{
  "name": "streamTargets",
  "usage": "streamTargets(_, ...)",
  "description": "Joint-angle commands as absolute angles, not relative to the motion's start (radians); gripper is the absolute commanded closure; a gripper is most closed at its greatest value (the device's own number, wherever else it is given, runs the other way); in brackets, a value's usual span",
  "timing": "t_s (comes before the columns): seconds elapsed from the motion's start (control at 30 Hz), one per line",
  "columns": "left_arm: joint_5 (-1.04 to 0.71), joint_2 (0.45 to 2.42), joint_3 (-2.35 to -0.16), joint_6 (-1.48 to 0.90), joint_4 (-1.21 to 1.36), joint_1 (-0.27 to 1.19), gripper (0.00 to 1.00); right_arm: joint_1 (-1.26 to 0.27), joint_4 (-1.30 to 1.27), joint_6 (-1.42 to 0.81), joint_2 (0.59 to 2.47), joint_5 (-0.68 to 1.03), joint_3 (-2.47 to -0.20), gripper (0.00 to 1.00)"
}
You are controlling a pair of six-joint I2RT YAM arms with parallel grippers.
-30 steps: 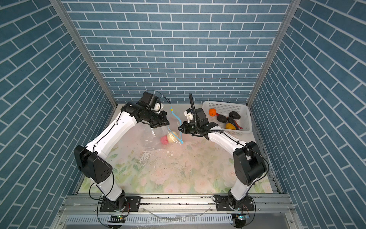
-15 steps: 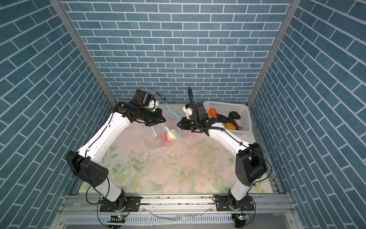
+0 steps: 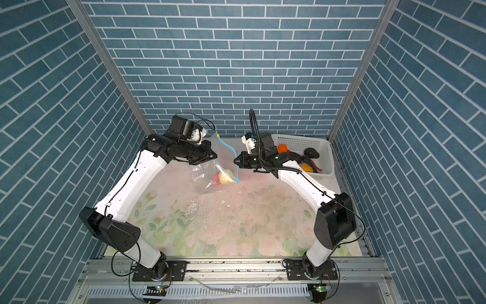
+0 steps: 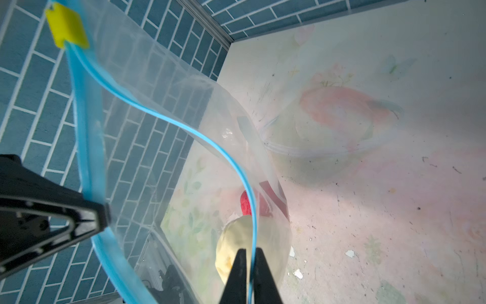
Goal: Place the food in the zip-top bag and seal the zipper
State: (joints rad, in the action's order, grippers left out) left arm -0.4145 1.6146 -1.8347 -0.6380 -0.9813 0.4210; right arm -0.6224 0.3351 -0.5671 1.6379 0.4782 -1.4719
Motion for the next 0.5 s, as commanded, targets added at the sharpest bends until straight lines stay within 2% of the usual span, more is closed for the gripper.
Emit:
streamTargets(0.0,-0.456,1.565,-1.822,-0.65,-0.95,0.397,1.0,-0.63,0.367,-0.523,1.588,0.453,-1.537,0.91)
streamTargets(0.47,-0.562,1.485,-1.705,-0.767,-0.803,0.392,1.0,-0.674,0.48,-0.506,1.582,0.401,-1.667,0.92)
